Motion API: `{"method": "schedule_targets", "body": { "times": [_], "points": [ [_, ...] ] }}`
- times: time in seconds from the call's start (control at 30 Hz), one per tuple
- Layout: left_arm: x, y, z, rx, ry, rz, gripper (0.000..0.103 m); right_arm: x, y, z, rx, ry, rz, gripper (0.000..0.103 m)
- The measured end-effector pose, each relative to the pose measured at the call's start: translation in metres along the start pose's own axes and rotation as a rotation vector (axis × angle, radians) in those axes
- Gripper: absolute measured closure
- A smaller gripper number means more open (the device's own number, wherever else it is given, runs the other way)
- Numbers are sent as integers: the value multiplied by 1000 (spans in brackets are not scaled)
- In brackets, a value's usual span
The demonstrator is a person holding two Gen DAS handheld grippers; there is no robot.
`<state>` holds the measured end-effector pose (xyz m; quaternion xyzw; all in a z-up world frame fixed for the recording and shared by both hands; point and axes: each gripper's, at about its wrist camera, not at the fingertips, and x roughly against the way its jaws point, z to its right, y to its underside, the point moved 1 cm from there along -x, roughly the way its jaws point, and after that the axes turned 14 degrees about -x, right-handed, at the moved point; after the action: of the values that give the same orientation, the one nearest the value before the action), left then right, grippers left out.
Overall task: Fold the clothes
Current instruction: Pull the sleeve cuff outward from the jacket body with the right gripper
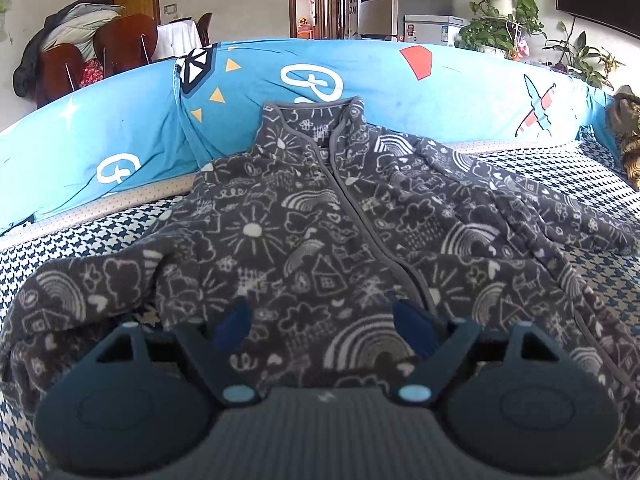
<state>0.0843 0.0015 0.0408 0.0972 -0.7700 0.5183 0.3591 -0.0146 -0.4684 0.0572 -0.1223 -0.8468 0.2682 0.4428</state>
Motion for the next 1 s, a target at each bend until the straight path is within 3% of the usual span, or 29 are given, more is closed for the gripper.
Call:
{"method": "schedule_targets", "body": {
  "times": [0.3,0.5,0.67,0.83,0.93,1.0],
  "points": [
    [-3,1,5,-10,11,-13,19,-20,10,-21,35,-126,-98,50],
    [-3,0,4,-2,23,-13,19,-55,10,-26,-13,-128,-144,50],
    [-6,0,5,-3,25,-18,18,-63,9,-31,-17,-150,-114,48],
    [-6,-1,4,-5,20,-15,18,-39,-5,-29,-53,-250,-75,48],
    [-5,-1,3,-7,16,-12,18,-26,-15,-18,-82,-230,-39,48],
    [-4,-1,4,-13,11,-6,18,-22,-19,-8,-82,-167,-25,48]
  ]
}}
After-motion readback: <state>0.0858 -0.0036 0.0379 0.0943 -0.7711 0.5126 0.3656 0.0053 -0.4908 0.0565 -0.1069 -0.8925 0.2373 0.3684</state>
